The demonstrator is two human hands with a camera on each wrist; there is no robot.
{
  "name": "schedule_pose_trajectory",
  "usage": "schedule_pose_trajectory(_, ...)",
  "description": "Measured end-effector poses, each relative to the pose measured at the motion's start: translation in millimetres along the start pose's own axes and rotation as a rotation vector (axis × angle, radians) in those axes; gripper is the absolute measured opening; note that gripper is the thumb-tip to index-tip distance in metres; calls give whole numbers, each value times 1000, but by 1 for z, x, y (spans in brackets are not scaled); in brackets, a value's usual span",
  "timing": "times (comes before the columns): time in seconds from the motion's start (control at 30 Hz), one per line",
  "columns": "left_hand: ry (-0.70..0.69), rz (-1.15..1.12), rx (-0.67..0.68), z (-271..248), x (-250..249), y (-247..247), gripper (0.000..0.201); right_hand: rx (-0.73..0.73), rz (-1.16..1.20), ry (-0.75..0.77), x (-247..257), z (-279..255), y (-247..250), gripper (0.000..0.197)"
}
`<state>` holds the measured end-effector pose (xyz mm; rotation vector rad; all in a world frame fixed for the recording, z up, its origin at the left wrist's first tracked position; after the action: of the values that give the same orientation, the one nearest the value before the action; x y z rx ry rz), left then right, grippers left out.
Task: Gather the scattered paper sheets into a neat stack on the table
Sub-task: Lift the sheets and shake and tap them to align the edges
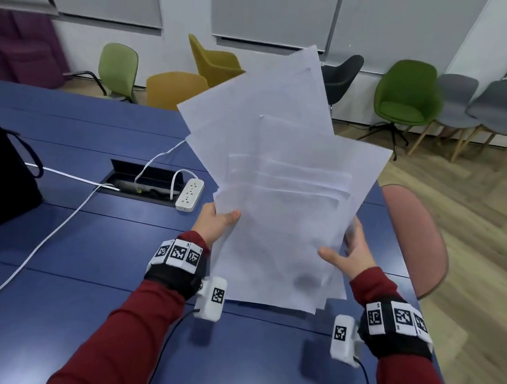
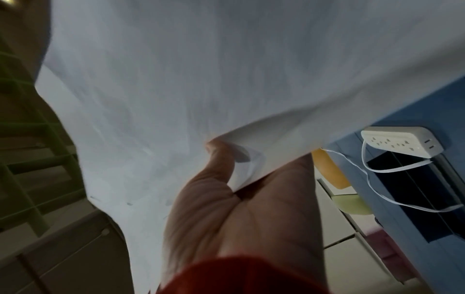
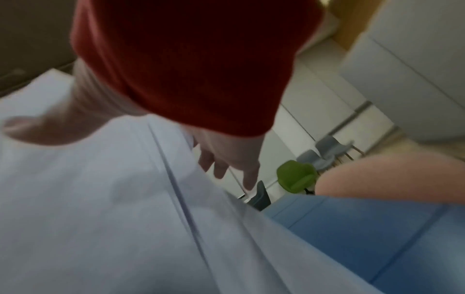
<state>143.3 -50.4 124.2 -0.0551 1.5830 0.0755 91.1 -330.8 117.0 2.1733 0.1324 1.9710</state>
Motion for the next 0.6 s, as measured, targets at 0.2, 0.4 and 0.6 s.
schedule_pose_trajectory(0.2, -1, 23, 24, -1, -4, 8, 22, -240, 107, 198, 38, -3, 13, 92)
schedule_pose_trajectory(0.4, 43, -14, -47, -9, 17, 16, 29, -330, 14, 205, 24, -2, 17, 15)
schedule_pose_trajectory(0.6, 65, -41, -33, -16, 25, 16, 23, -421, -84, 100, -14, 5, 15, 10)
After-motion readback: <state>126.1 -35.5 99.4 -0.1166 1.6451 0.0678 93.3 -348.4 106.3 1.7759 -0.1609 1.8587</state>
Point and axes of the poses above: each hand's wrist, its own z-axis towards the middle knuckle, its own y-axis out of the back of the hand, x = y × z, the point moved 3 cm from there along z, towards the middle knuckle, and after that the axes turned 6 degrees about -y, right-handed, at the moved point
